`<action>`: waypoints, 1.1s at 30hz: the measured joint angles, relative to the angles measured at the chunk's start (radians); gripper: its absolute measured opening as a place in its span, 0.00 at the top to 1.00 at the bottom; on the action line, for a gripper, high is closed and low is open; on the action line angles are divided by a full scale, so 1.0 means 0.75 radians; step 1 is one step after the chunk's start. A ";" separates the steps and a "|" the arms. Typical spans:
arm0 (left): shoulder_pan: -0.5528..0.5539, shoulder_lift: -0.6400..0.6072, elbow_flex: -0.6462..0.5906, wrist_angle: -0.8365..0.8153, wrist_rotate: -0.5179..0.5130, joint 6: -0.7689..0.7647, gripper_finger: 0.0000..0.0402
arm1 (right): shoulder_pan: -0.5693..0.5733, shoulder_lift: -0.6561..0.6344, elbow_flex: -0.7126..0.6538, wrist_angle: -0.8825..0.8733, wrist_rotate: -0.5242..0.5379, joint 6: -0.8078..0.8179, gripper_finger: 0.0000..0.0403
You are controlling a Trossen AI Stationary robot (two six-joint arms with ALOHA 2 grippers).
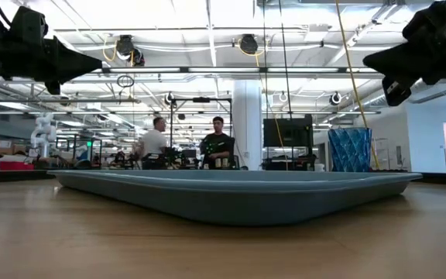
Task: Pick and place plate/cup/fork/spoon on tray
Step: Prepare the blue tray
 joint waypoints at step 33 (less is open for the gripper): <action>0.040 1.148 1.533 -0.072 0.250 -0.535 0.98 | -0.073 0.707 1.276 0.394 0.419 -0.035 1.00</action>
